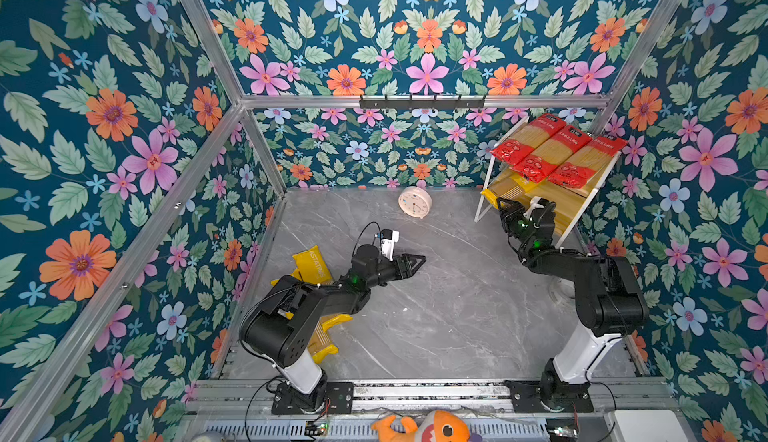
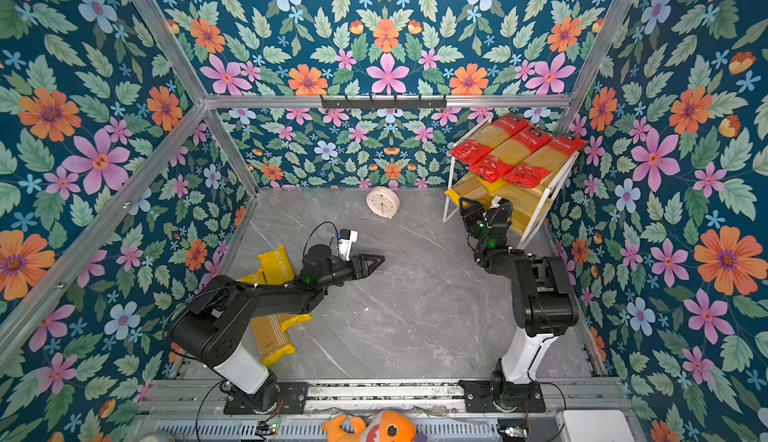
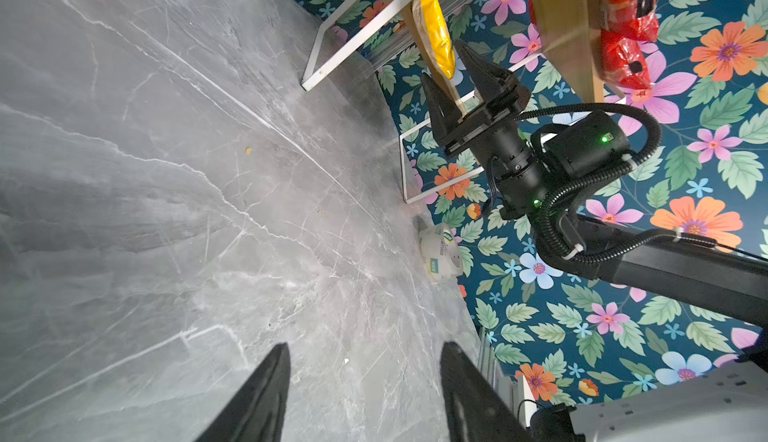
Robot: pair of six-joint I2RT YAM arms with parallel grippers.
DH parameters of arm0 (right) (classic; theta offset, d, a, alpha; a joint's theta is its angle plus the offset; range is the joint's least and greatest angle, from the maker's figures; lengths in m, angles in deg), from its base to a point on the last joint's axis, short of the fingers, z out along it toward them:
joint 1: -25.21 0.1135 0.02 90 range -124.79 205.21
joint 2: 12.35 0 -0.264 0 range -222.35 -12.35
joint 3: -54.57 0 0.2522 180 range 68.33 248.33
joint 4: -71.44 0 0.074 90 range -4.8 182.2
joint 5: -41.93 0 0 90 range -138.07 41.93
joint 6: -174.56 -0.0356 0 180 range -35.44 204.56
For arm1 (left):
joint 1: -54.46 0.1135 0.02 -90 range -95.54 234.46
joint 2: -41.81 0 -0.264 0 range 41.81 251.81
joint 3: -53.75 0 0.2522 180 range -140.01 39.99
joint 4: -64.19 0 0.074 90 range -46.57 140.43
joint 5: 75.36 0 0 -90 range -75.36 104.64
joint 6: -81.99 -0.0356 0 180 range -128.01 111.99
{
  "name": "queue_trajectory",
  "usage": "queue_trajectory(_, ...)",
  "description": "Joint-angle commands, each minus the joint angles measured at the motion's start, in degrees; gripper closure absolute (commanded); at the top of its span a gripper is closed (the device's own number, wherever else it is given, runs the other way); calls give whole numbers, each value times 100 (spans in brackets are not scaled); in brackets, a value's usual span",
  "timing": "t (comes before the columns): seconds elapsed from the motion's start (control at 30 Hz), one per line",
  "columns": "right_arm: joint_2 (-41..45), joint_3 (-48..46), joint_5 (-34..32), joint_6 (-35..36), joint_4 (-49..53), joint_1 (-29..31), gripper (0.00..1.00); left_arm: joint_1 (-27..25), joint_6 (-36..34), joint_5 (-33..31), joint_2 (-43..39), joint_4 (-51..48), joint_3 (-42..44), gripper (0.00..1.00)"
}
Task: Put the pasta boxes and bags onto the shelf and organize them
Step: 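Lower the yellow pack onto the lower shelf tier with the right gripper, then open the right gripper and withdraw it from the shelf toward the table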
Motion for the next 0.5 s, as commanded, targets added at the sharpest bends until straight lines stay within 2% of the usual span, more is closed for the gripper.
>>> queue_trajectory(0.0, -54, 155, 94, -137, -159, 7, 55, 0, -69, 32, 1, 38, -19, 40)
queue_trajectory(0.2, -57, 111, 588, 48, 0, -4, 76, 0, -105, -24, -39, 33, 46, 40)
queue_trajectory(0.47, 136, 254, 1318, 817, 1078, -69, 95, 0, -124, -48, -19, 97, 77, 40)
